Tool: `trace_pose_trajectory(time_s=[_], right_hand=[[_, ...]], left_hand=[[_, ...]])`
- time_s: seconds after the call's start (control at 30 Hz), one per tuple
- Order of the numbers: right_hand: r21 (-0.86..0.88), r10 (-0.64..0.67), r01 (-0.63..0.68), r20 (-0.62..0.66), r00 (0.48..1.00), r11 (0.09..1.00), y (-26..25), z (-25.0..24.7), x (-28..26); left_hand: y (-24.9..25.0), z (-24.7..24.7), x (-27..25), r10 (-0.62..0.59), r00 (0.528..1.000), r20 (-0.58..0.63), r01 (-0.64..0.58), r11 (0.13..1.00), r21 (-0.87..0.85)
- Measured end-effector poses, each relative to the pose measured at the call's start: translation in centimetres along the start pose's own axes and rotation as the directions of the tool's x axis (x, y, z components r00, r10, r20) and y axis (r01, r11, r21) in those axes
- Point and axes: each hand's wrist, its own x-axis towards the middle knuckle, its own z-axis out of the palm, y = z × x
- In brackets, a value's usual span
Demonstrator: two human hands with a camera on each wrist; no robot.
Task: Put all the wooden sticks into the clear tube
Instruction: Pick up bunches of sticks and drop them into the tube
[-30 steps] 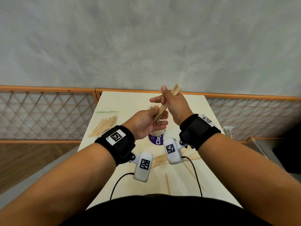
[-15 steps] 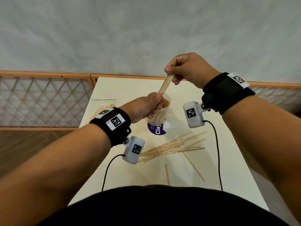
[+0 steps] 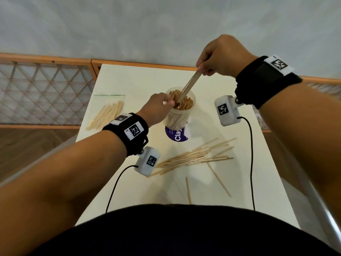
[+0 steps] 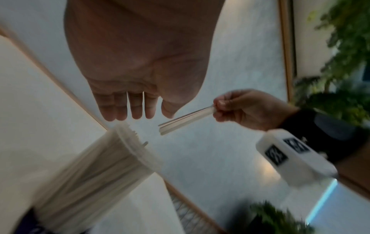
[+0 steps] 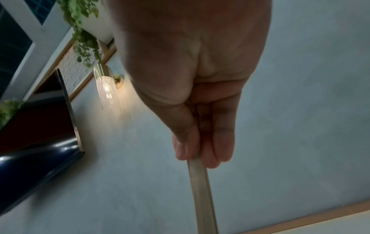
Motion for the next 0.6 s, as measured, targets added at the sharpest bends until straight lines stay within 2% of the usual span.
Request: trace_pose_trajectory(time_s=[0.07,0.13,0.3,0.37,0.47,0.6], right_hand=[[-0.106,-0.007,0.004,-0.020,1.000,0.994,0.6,0.7,1.0],[-0.200,-0.027,0.026,-0.002,1.000,0.980,1.1,2.1,1.9],[-0.381,-0.086,0.136,0.145,0.986,0.914,2.1,7.6,3.4],[-0.442,-0.068,0.159,0.214,0.974,0.883,2.8,10.0,3.9],[-0.497,-0.032,0.157,0.252,0.967,0.854,3.9,12.9,4.4],[-0.505,-0.048,0.211,0.316,0.947,0.837,4.7,14.5,4.3]], left_hand=[[-1.6,0.5,0.1,0.061,0.998,0.017,-0.063,0.982,0.180],[-2.7,1.1,-0.2,0.120,0.992,0.035,-0.126,0.955,0.268],[-4.0,1.8,-0.4,0.198,0.980,-0.001,-0.188,0.932,0.309],[-4.3,1.8,-0.3,0.196,0.981,0.007,-0.188,0.931,0.313],[-4.4,1.8,-0.4,0.187,0.982,0.013,-0.181,0.932,0.314],[-4.4,2.0,-0.6,0.157,0.987,0.021,-0.156,0.936,0.316]])
